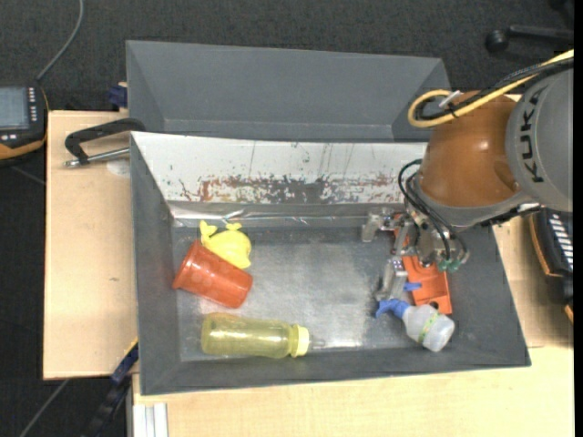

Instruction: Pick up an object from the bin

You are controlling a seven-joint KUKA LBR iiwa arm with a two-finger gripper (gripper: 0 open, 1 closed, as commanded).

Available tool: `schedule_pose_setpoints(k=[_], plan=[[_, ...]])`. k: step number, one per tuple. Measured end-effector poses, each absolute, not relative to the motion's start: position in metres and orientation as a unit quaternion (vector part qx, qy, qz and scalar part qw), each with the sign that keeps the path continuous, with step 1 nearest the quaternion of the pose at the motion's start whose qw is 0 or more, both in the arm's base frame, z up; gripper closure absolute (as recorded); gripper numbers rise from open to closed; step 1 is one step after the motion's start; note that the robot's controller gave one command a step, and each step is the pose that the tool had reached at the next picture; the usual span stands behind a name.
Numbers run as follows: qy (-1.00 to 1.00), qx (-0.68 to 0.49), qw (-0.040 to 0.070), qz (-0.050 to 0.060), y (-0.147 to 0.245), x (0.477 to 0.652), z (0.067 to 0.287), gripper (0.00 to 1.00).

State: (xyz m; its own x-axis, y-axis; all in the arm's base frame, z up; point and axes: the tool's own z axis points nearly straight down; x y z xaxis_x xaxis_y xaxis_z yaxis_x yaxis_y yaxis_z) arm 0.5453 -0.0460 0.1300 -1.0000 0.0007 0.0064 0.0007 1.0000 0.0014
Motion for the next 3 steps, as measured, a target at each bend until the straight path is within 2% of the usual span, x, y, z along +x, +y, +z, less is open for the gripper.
schedule_pose_setpoints(k=[1,2,3], plan=[[-1.000,0.000,-0.001,0.000,-0.046,0.547,0.135,0.00],[-0.999,-0.043,0.002,-0.001,-0.112,0.509,0.122,0.00],[-0.997,-0.071,0.000,0.000,-0.145,0.499,0.124,0.00]])
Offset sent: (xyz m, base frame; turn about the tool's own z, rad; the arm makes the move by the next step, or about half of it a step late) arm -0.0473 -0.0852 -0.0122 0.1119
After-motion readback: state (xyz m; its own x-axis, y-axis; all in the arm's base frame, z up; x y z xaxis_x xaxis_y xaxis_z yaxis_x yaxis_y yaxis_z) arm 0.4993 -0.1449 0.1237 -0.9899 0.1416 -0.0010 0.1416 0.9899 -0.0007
